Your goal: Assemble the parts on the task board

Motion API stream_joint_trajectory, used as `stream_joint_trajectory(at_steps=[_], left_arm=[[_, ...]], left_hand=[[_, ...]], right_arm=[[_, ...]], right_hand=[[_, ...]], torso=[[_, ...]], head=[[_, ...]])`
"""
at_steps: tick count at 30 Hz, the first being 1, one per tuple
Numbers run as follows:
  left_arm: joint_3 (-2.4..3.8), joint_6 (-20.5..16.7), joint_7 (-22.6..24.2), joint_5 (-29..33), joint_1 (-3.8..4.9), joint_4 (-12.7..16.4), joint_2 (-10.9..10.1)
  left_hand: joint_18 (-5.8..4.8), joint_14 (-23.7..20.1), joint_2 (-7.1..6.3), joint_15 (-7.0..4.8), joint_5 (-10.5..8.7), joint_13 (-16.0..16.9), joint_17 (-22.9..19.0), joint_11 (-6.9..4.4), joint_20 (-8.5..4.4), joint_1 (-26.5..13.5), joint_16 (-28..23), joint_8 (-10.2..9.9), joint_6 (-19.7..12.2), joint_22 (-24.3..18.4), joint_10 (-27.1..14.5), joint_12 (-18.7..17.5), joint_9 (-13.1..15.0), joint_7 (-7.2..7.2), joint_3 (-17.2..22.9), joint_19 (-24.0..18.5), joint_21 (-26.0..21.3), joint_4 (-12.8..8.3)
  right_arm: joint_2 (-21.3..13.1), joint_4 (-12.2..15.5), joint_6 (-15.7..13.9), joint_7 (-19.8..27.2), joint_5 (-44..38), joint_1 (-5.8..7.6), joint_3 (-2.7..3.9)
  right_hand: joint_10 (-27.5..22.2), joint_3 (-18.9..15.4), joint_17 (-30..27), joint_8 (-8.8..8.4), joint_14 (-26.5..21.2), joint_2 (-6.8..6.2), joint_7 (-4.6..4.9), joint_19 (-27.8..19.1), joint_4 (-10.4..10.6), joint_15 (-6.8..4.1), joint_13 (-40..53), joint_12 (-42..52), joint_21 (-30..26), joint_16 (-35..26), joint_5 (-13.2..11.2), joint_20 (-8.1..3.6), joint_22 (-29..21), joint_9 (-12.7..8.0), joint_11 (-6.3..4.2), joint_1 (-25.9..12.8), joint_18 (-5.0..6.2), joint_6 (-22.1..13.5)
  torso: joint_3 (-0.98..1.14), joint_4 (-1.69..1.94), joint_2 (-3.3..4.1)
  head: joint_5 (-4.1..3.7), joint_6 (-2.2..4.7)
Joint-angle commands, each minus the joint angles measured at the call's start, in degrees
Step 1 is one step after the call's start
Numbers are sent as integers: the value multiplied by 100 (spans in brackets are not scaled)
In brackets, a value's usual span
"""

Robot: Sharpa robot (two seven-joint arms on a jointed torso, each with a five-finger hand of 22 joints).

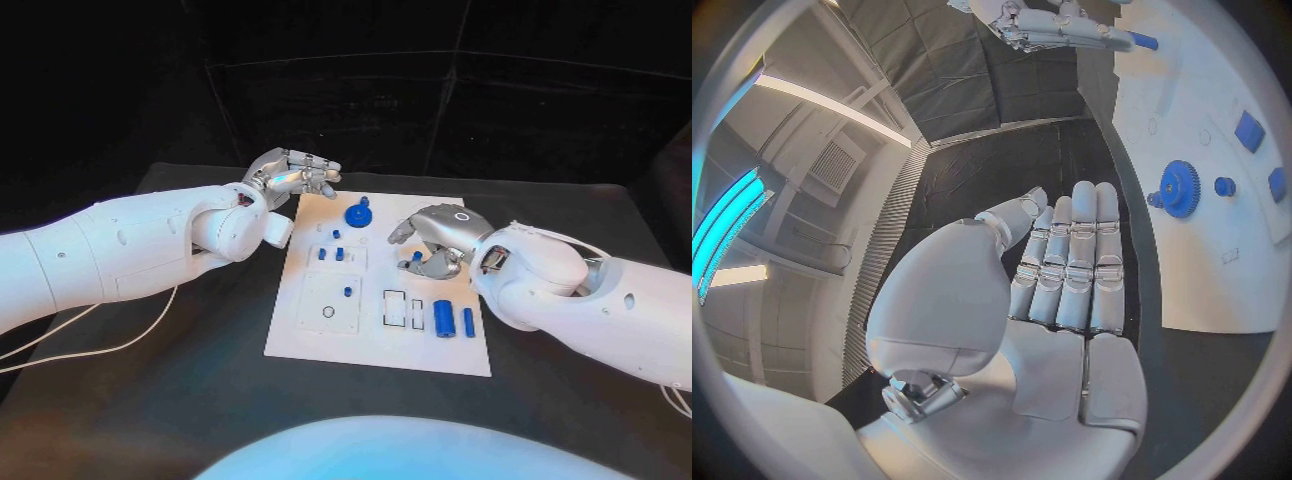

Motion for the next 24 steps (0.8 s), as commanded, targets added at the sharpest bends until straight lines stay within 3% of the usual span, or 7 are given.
stream_joint_trajectory(at_steps=[1,3,7,16,24], left_arm=[[5,57,10,-15,10,18,-7],[4,57,9,-15,10,17,-7],[4,58,10,-15,10,12,1],[3,64,7,-15,9,5,13],[3,65,5,-15,9,3,15]], left_hand=[[55,22,-5,23,-14,-7,-6,-8,25,-49,-16,2,-47,-6,-49,19,-5,-6,-24,0,-26,5],[55,22,-5,23,-14,-7,-6,-8,25,-49,-16,2,-47,-6,-49,19,-5,-6,-24,0,-26,5],[55,21,-6,25,-14,-8,-8,-7,27,-47,-20,2,-51,-10,-53,21,-6,-5,-25,-1,-29,2],[55,21,-6,25,-14,-8,-8,-7,27,-47,-20,2,-51,-10,-53,21,-6,-5,-25,-1,-29,2],[55,21,-6,25,-14,-8,-8,-7,27,-47,-20,2,-51,-10,-53,21,-6,-5,-25,-1,-29,2]], right_arm=[[-123,-27,293,-318,206,52,18],[-185,-33,356,-329,224,70,26],[-231,-40,470,-330,258,89,34],[-152,-185,615,-286,285,99,36],[8,-307,834,-248,289,97,33]], right_hand=[[-285,-646,-119,9,-48,86,-1,-91,123,50,14,86,-152,-82,72,10,-221,10,6,122,127,-184],[-403,-975,-152,13,-63,130,-12,-104,259,54,16,141,-198,-91,94,14,-283,14,22,268,138,-201],[-449,-1141,-141,20,-52,196,-26,-83,395,50,22,246,-204,-55,110,12,-286,19,21,444,141,-188],[-311,-1128,-73,63,11,365,-37,19,439,14,37,467,-132,43,106,-2,-175,36,-23,634,119,-50],[363,-929,-92,185,76,573,-107,183,415,-66,20,784,4,62,137,-62,34,64,-120,731,76,392]], torso=[[7,-5,7],[7,-2,7],[13,3,4],[7,17,3],[5,11,7]], head=[[-35,30],[-53,20],[-73,17],[-102,-12],[-111,-27]])
